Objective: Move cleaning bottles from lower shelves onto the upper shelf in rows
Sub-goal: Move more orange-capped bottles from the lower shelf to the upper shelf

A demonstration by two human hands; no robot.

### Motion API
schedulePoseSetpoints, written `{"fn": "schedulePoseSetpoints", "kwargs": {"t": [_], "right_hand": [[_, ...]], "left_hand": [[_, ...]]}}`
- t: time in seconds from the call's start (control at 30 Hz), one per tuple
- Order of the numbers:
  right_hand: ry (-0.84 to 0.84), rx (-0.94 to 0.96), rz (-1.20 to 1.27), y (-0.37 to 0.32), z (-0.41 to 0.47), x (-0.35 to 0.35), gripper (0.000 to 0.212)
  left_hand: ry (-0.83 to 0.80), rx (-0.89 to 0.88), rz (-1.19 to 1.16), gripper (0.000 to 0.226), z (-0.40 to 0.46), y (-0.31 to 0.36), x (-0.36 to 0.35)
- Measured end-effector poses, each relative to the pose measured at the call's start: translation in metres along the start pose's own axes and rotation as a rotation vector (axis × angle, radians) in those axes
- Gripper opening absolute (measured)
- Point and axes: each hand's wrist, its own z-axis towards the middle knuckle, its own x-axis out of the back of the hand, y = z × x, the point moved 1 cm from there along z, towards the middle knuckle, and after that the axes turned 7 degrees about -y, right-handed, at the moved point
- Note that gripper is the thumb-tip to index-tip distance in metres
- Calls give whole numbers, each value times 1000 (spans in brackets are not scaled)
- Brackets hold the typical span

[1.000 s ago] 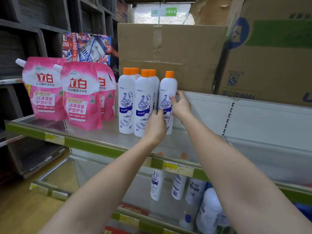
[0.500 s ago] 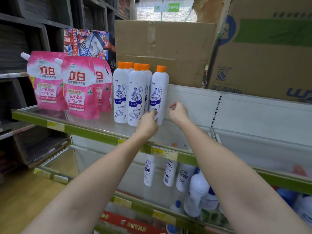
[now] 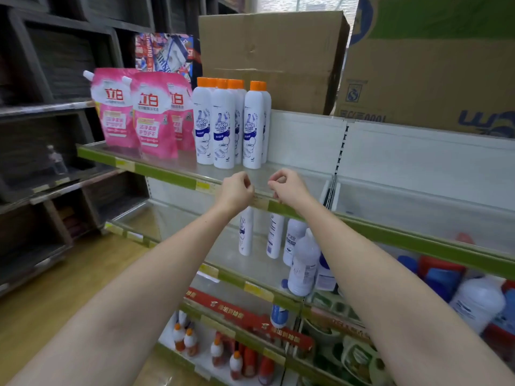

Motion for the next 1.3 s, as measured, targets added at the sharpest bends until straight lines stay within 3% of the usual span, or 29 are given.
{"fn": "schedulePoseSetpoints", "kwargs": {"t": [0.17,0.53,1.03,1.3], "right_hand": [[-162,63,-177,23,-49,-14,13],[-210,-109,-210,111,-79,-61,9],[-72,-337,-93,177,4,-141,8],[51,-467,53,183,52,-181,41]], "left_hand": [[-45,99,27,10,-52,-19,-11],[-178,246,72,11,-103,-77,-49],[-381,294,-143,16,2,-176,-107],[-520,273,-263,26,45,-220,-131]]}}
